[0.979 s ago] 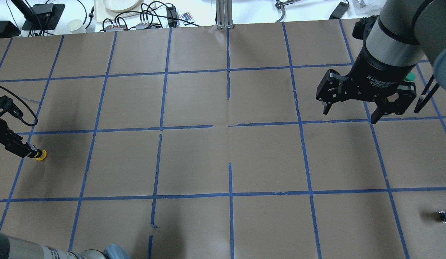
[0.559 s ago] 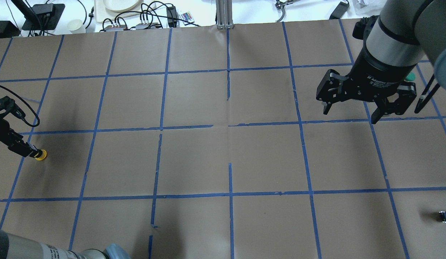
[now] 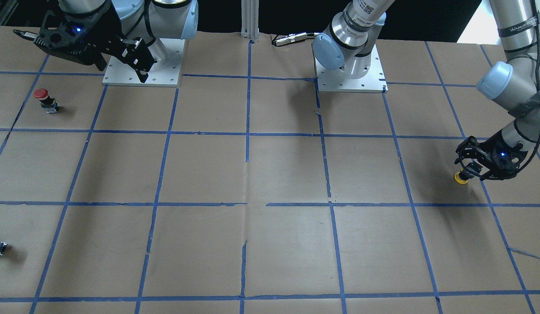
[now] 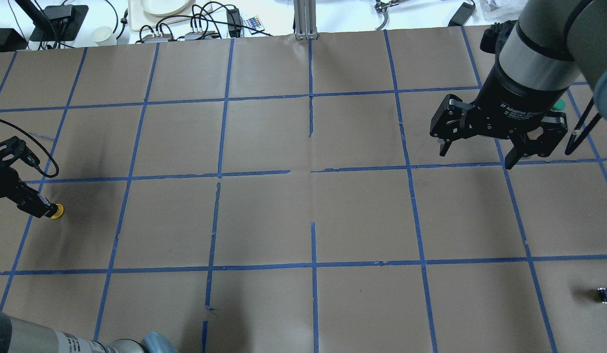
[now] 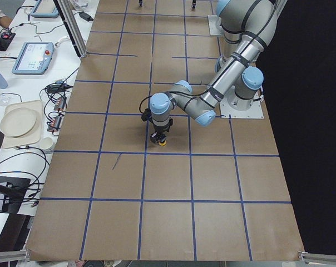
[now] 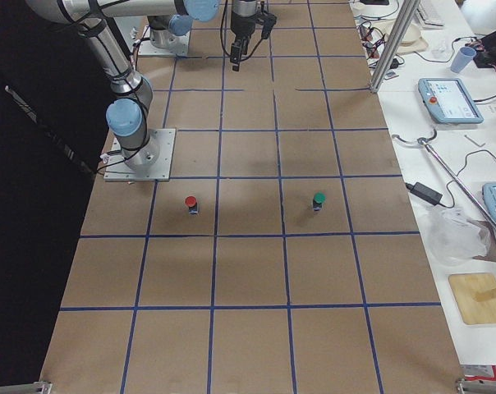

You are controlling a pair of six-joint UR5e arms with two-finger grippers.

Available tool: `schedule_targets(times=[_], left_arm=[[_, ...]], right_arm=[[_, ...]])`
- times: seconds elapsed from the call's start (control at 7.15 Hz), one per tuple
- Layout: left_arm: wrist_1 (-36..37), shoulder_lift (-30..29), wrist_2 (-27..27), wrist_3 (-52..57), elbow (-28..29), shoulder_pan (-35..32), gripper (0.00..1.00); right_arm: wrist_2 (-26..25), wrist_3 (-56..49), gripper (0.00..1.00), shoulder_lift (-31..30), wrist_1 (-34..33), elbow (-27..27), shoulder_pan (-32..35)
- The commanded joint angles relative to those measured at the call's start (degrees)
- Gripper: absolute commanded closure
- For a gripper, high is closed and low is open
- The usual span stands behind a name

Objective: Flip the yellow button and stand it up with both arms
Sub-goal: 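Lower the left gripper over the yellow button and grasp its body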

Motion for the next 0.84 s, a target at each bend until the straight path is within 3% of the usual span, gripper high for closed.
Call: schedule_targets(times=[0.0,0.42,0.7], left_arm=[[0.05,0.02,0.68,0.06,-0.03,0.00,0.48],[2.25,0.02,0.59,0.59,0.06,0.00,0.86],[-2.02,4.39,-0.72,0.59,0.32,-0.61,0.90]], right_arm=[[-0.37,0.64,0.00,0.02,0.06,0.05,0.05],[1.03,0.83,0.00,0.02,-0.12,0.06,0.05],[9.97,8.58,0.00,0.20,-0.12,0.06,0.05]])
